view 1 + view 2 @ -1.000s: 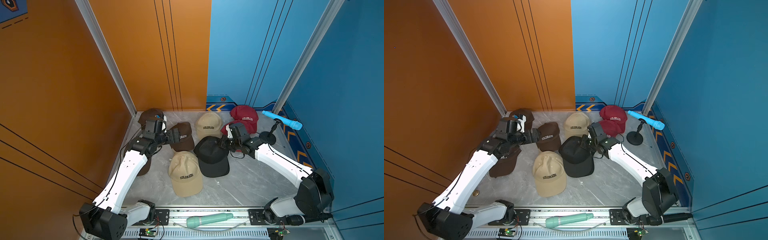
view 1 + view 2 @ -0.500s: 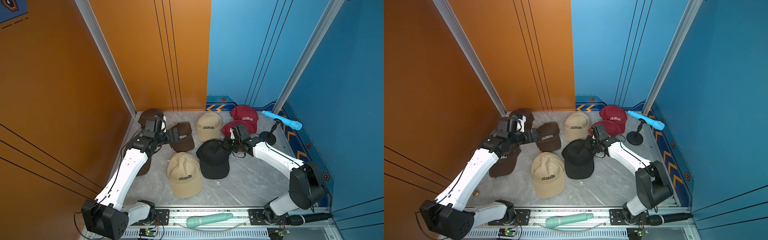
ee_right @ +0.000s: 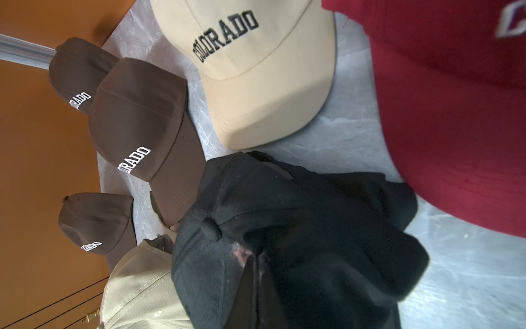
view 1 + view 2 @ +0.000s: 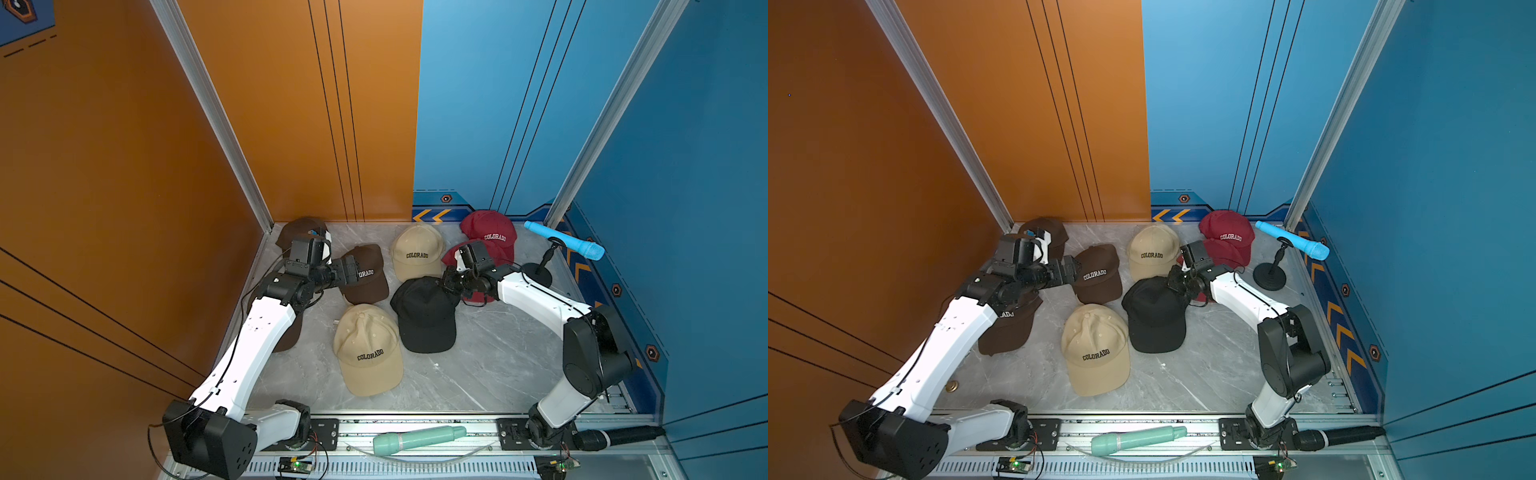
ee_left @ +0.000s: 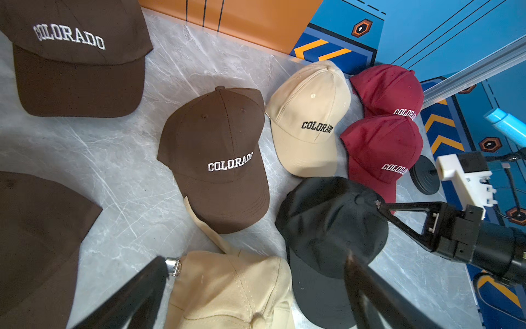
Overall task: Stack the baseball caps by color
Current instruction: Place the baseball cap on the baseball cap.
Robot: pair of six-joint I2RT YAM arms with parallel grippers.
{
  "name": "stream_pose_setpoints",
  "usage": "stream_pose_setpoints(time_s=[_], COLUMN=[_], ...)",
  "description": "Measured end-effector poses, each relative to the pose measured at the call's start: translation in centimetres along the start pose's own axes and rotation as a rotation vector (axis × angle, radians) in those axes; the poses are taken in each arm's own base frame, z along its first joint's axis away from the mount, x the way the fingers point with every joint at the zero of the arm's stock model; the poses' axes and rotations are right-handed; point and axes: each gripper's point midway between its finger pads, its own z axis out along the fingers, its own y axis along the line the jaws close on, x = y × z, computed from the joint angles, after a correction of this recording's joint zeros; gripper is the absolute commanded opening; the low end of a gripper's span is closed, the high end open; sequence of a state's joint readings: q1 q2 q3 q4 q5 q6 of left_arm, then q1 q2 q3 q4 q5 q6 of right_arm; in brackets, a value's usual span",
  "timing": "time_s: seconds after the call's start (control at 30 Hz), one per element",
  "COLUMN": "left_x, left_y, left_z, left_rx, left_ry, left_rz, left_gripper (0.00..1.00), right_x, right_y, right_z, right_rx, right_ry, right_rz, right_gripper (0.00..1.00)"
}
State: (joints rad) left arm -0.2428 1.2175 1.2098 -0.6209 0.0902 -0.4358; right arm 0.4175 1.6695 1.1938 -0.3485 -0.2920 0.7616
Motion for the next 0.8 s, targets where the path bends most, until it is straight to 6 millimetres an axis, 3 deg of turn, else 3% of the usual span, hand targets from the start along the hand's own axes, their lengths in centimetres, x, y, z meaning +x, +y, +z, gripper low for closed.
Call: stream_pose_setpoints(time_s=[0.03, 0.1, 0.23, 0.4, 0.6, 0.73, 0.8], left_x=[0.0, 0.0, 0.0, 0.0, 0.8, 1.5, 1.8], left_y=[0.0, 0.0, 0.0, 0.1, 0.5, 1.0, 1.1], left_z=[0.0, 0.0, 0.0, -0.1, -0.3, -0.7, -1.0], left_rx=[0.000, -0.002, -0.003, -0.007, -0.017, -0.024, -0.023], left_ry=[0.000, -0.001, -0.002, -0.007, -0.007, -0.008, -0.013], left_rz=[-0.002, -0.007, -0.021, -0.031, -0.032, -0.032, -0.032], left_gripper=[0.98, 0.98, 0.98, 0.98, 0.98, 0.98, 0.98], right_x=[-0.1, -0.2, -0.3, 0.0, -0.5, -1.0, -0.9], right_y=[-0.2, -0.4, 0.1, 2.5, 6.1, 7.0, 7.1], right_z=[-0.1, -0.3, -1.0, -2.6, -3.5, -1.2, 1.1], right_rx=[0.007, 0.024, 0.066, 0.119, 0.175, 0.230, 0.265], right_ry=[0.002, 0.008, 0.008, -0.030, -0.133, -0.174, -0.165], right_rz=[-0.003, -0.019, -0.091, -0.218, -0.371, -0.426, -0.450], right_gripper=[0.33, 0.50, 0.67, 0.93, 0.93, 0.92, 0.92])
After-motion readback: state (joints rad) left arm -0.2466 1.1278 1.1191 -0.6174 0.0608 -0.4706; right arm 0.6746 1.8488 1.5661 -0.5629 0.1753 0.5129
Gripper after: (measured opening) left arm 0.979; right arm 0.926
